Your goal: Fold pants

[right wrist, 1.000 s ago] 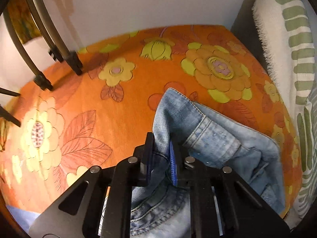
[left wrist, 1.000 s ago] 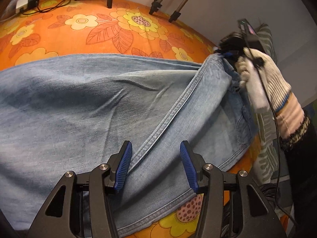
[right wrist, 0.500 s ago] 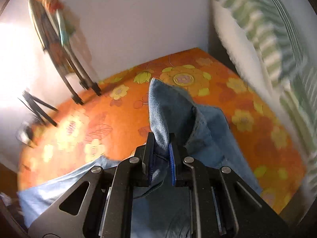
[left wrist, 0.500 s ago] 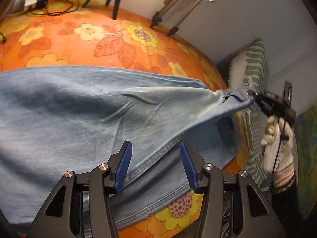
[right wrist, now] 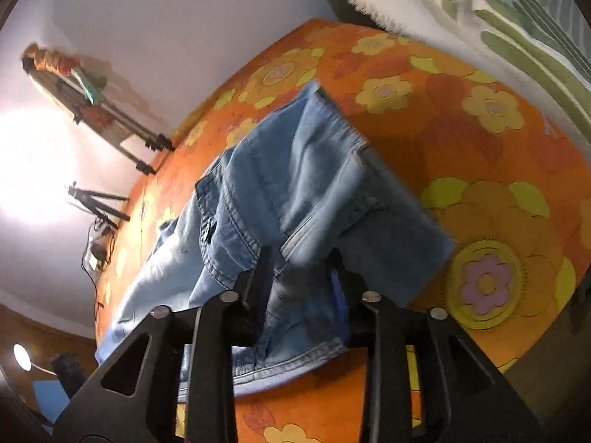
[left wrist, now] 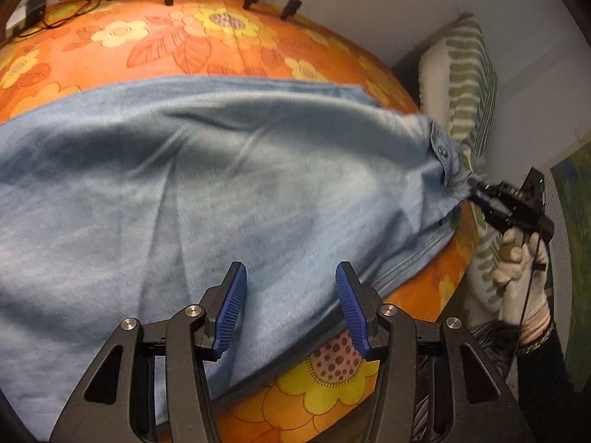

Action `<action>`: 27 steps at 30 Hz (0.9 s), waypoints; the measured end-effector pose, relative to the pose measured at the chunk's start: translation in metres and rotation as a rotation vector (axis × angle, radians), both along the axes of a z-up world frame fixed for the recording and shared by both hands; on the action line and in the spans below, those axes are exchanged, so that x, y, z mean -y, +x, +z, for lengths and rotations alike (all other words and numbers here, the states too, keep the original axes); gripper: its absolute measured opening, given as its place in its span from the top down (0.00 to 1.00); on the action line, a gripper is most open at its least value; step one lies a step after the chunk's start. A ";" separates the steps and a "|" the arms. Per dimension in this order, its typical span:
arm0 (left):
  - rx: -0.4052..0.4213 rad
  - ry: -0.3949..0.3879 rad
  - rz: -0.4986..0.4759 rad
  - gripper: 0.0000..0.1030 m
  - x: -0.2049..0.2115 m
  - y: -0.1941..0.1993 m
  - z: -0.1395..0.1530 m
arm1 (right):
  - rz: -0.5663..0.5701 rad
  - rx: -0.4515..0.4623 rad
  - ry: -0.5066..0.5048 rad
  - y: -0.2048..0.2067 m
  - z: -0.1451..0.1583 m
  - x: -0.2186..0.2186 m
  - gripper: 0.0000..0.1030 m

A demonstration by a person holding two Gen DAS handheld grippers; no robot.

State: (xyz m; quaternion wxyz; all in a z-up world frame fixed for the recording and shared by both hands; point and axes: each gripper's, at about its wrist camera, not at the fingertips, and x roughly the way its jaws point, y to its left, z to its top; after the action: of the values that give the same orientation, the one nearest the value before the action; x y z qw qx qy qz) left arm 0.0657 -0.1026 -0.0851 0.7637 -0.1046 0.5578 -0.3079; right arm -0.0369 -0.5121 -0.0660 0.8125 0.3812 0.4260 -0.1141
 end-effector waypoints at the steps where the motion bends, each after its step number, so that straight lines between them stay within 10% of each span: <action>1: 0.012 0.006 -0.006 0.52 0.000 -0.003 0.001 | -0.009 0.015 0.004 -0.004 0.003 0.006 0.49; 10: 0.187 0.124 -0.195 0.52 0.036 -0.029 0.017 | -0.065 -0.046 0.004 0.002 -0.006 0.028 0.42; 17: 0.387 0.304 -0.347 0.52 0.082 -0.049 0.019 | -0.037 -0.125 -0.031 0.012 -0.027 0.022 0.84; 27: 0.499 0.412 -0.381 0.64 0.083 -0.058 0.011 | -0.085 -0.061 0.025 -0.005 -0.003 0.048 0.94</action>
State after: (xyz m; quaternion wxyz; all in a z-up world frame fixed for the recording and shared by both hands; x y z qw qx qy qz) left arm 0.0079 -0.1861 -0.0744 0.8101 0.2351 0.4143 -0.3418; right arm -0.0416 -0.5600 -0.0687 0.7889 0.4052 0.4354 -0.1547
